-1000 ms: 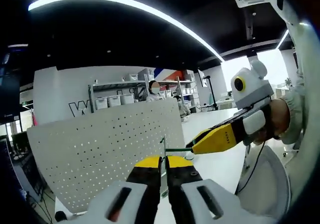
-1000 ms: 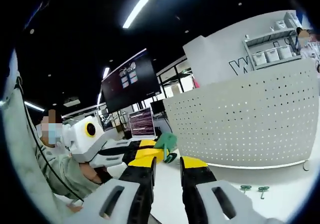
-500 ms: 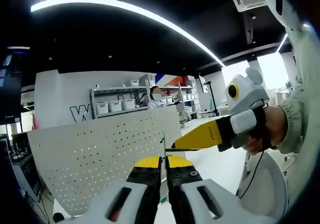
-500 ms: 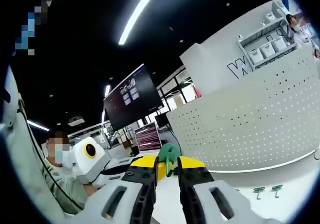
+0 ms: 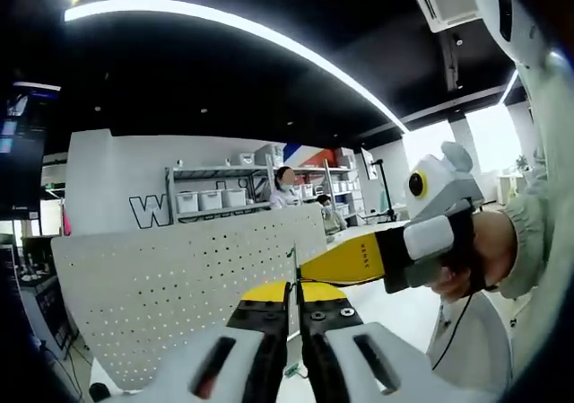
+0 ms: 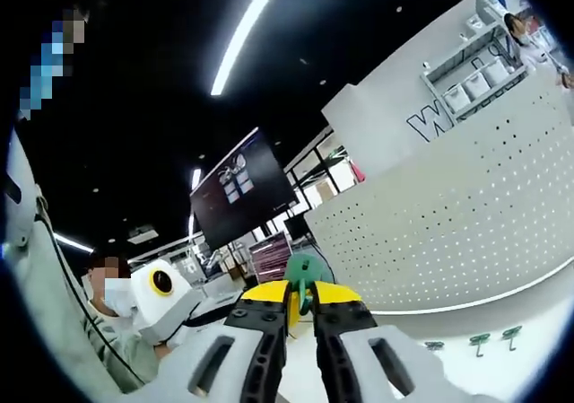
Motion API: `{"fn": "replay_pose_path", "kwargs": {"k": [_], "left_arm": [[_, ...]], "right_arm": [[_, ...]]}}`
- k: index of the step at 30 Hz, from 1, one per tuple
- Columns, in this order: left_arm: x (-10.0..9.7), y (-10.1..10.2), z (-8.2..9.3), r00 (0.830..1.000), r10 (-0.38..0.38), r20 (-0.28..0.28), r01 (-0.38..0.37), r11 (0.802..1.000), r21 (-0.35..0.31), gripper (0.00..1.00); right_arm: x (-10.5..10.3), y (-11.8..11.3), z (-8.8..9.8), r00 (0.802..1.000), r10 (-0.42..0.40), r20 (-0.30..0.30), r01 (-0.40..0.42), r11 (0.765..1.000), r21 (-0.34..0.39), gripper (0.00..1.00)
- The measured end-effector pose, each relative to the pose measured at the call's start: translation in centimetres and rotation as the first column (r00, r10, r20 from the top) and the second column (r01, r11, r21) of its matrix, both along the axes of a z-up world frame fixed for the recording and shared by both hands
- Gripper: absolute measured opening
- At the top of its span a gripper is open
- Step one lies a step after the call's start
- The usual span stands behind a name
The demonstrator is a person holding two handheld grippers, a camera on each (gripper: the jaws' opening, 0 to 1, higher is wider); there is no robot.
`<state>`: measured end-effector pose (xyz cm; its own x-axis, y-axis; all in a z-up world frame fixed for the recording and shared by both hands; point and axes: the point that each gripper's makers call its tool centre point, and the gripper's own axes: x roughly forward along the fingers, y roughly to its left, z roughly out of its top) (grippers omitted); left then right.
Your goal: Insert the hook assembly into the mounting plate slot until the hook locks in place.
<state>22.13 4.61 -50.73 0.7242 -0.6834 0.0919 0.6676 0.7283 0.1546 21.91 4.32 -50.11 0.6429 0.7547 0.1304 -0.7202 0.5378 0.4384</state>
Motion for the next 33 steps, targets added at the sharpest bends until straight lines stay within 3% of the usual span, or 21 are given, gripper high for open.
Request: {"fn": "replay_pose_path", "kwargs": {"k": [5,13,23,33], "left_arm": [[-0.1,0.0,0.0,1.000,0.005,-0.005,-0.005,1.000,-0.007,0.03],[-0.1,0.1,-0.8,0.999,0.021,-0.036,-0.022,1.000,-0.005,0.04],[-0.1,0.6,-1.3,0.998,0.040,-0.046,-0.039,0.999,0.012,0.05],[0.1,1.7,-1.6,0.995,0.068,-0.067,-0.068,0.998,0.003,0.17]], "right_arm": [[0.1,-0.1,0.0,1.000,-0.015,0.019,0.015,1.000,-0.012,0.04],[-0.2,0.3,-0.5,0.996,-0.032,0.085,0.042,0.992,-0.115,0.03],[-0.4,0.9,-0.8,0.995,-0.021,0.095,0.035,0.989,-0.146,0.01],[-0.5,1.6,-1.0,0.993,-0.017,0.115,0.036,0.985,-0.171,0.01]]}}
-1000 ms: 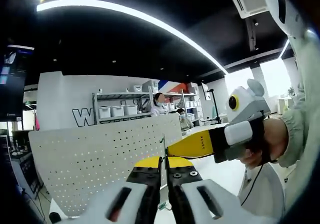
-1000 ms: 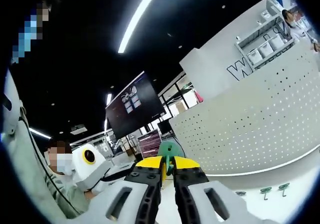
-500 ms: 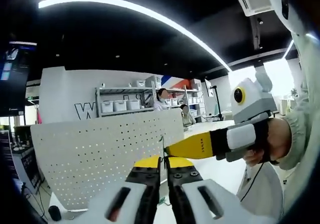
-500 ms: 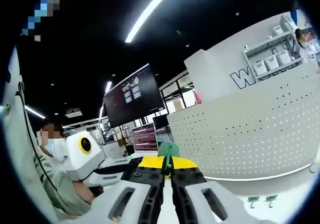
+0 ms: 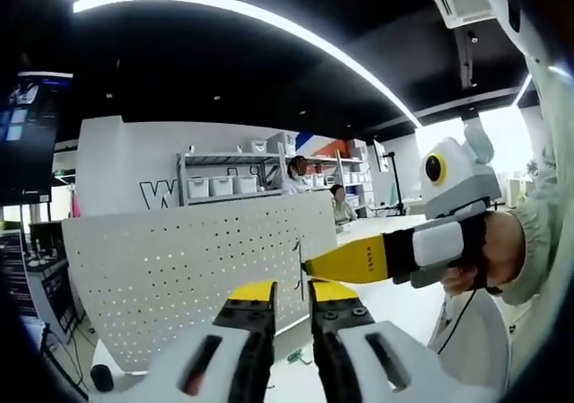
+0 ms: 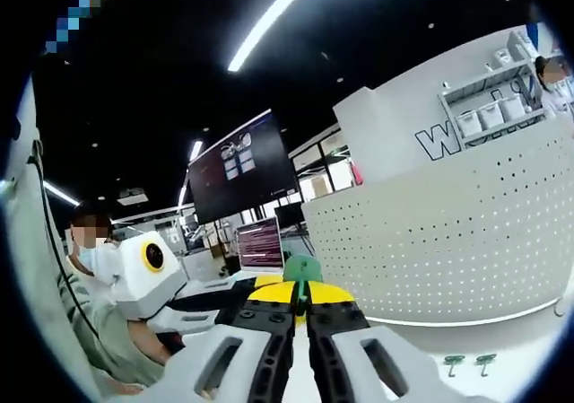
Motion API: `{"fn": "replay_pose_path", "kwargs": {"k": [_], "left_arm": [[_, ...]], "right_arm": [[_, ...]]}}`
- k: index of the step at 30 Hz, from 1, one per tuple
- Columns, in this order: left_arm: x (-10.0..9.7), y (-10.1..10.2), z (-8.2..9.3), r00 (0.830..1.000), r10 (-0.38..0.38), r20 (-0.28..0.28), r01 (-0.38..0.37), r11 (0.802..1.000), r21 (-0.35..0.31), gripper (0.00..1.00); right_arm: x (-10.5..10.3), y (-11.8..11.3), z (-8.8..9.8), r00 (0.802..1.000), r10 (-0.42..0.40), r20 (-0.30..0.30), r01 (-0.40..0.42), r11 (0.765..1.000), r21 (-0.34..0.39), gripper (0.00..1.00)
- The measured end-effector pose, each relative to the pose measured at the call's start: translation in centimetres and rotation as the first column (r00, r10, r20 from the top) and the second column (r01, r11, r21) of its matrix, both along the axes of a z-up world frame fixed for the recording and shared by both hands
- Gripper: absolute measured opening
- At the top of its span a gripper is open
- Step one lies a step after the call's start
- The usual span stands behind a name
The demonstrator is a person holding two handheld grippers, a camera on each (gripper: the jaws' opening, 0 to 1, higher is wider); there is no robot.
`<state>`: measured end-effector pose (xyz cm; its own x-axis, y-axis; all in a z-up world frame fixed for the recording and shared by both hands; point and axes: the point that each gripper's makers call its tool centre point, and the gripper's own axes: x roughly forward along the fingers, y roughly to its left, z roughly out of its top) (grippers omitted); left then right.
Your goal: Insert the hook assembly into the mounting plate slot until the hook locks in place.
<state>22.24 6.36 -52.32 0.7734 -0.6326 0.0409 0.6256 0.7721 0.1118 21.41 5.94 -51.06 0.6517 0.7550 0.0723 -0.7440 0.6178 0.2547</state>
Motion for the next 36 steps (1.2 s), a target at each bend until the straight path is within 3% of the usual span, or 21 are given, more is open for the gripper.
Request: {"fn": "replay_pose_path", "kwargs": {"k": [17,25,29,36], "left_arm": [[0.1,2.0,-2.3,0.995,0.047,-0.088,-0.048,0.999,-0.009,0.37],[-0.1,2.9,-3.5,0.990,0.066,-0.126,-0.067,0.998,-0.004,0.41],[0.1,3.5,-4.4,0.984,0.086,-0.156,-0.087,0.996,-0.001,0.48],[-0.2,4.2,-6.2,0.974,0.106,-0.201,-0.104,0.994,0.021,0.50]], "right_arm": [[0.2,1.3,-0.6,0.999,0.026,-0.020,-0.027,1.000,-0.004,0.02],[0.7,1.5,-0.8,0.999,0.024,-0.023,-0.024,1.000,-0.009,0.02],[1.0,1.3,-0.6,1.000,0.007,0.004,-0.007,1.000,-0.029,0.02],[2.1,0.5,-0.4,0.999,-0.031,0.019,0.032,0.999,-0.042,0.02]]}}
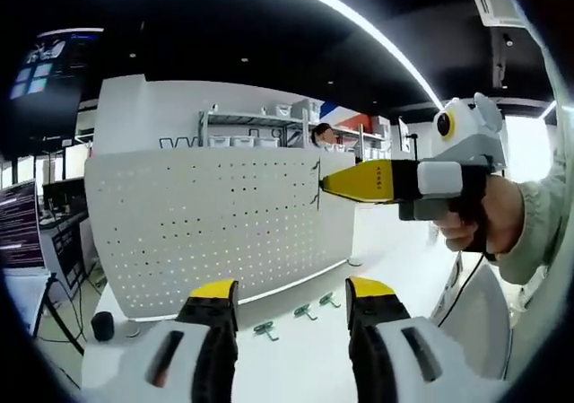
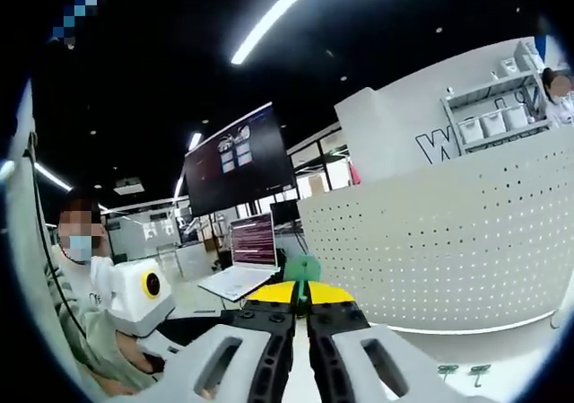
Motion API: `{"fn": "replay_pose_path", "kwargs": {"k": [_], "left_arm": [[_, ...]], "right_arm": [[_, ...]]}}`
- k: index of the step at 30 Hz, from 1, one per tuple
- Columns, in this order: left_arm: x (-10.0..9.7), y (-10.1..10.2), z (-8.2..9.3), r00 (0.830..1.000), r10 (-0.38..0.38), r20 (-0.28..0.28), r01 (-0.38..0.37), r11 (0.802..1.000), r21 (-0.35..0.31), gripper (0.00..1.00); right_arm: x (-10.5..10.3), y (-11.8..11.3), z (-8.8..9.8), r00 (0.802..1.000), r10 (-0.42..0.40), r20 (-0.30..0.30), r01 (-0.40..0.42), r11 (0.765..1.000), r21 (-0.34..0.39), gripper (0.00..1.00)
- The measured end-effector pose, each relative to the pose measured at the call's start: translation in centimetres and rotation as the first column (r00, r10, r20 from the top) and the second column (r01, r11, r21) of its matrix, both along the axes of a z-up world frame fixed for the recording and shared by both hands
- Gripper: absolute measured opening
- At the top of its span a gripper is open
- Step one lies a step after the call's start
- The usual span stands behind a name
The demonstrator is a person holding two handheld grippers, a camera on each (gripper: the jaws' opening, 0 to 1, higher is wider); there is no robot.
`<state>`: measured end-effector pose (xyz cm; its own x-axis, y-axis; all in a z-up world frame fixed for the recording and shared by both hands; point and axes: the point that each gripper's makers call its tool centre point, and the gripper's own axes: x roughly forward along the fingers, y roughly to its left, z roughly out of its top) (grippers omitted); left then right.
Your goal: Insert the hook assembly into the mounting plate slot until the hook locks in place.
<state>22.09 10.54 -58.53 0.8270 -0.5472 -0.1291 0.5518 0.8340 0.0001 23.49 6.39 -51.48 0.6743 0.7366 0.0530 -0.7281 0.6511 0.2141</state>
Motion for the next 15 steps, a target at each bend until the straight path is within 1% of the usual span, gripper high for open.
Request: {"fn": "replay_pose_path", "kwargs": {"k": [4,10,13,15], "left_arm": [[-0.1,0.4,-1.0,1.000,0.012,-0.026,-0.012,1.000,0.003,0.50],[-0.3,1.0,-2.1,0.998,0.022,-0.052,-0.022,1.000,0.007,0.49],[-0.3,1.4,-2.8,0.997,0.027,-0.069,-0.027,1.000,0.010,0.49],[-0.4,1.6,-3.2,0.997,0.030,-0.075,-0.029,1.000,0.012,0.49]], "right_arm": [[1.0,-0.7,-0.3,0.999,-0.036,0.015,0.037,0.999,-0.027,0.02],[2.7,-2.1,-0.6,0.995,-0.094,0.020,0.095,0.995,-0.041,0.02],[3.6,-2.8,-0.8,0.992,-0.123,0.023,0.124,0.991,-0.053,0.02],[4.4,-3.5,-1.1,0.987,-0.153,0.037,0.156,0.985,-0.078,0.02]]}}
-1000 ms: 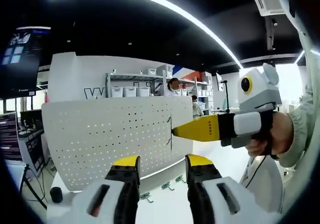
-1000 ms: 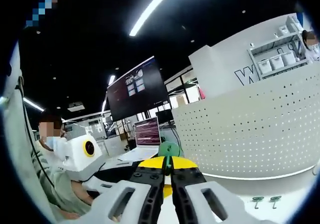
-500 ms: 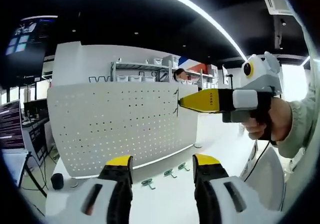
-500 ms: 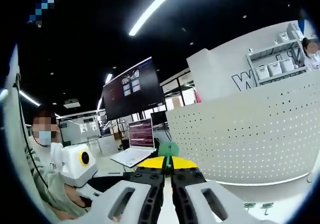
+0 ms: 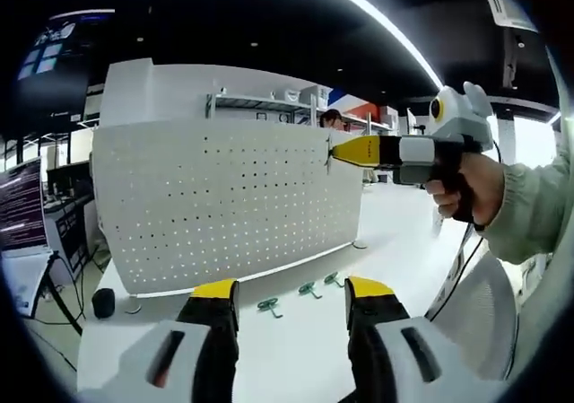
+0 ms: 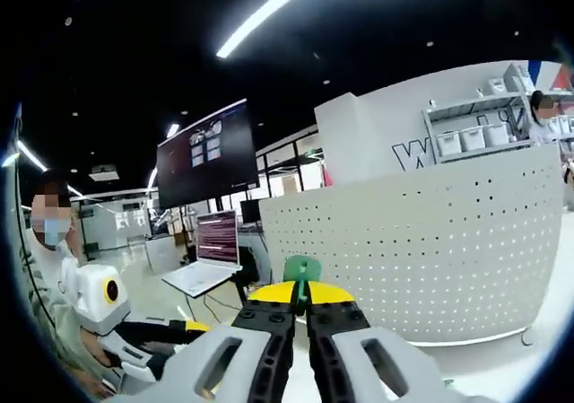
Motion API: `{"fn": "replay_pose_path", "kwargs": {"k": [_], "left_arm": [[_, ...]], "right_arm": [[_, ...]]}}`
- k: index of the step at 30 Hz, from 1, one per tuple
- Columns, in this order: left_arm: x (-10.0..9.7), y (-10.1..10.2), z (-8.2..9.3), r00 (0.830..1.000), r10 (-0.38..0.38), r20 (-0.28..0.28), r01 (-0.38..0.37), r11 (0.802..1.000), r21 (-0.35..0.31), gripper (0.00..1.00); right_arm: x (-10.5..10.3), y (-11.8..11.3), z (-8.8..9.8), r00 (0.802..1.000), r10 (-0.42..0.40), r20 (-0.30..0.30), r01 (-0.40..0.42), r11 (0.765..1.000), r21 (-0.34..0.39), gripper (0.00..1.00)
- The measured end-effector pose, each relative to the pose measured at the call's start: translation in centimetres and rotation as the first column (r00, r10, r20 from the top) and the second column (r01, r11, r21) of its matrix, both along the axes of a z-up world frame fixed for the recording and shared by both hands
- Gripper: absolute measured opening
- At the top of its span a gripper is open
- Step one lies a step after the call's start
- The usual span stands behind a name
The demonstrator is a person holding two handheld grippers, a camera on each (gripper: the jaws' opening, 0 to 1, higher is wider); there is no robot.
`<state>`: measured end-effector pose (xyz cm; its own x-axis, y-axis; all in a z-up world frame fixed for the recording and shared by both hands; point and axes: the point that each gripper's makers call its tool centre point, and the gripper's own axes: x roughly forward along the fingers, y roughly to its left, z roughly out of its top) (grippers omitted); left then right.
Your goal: Insert the hook assembly into the mounting plate slot until the hook locks in place.
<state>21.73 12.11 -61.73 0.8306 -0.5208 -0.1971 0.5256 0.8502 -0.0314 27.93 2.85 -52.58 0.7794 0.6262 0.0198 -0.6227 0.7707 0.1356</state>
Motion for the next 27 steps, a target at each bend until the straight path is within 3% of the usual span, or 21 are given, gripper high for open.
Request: {"fn": "replay_pose_path", "kwargs": {"k": [12,27], "left_arm": [[-0.5,1.4,-2.8,0.997,0.013,-0.073,-0.012,1.000,0.009,0.49],[-0.6,1.3,-3.3,0.997,-0.014,-0.076,0.015,1.000,0.020,0.48]], "right_arm": [[4.0,-3.6,-1.2,0.990,-0.142,0.000,0.142,0.988,-0.060,0.02],[8.1,-3.8,0.0,0.976,-0.213,0.052,0.217,0.970,-0.108,0.02]]}}
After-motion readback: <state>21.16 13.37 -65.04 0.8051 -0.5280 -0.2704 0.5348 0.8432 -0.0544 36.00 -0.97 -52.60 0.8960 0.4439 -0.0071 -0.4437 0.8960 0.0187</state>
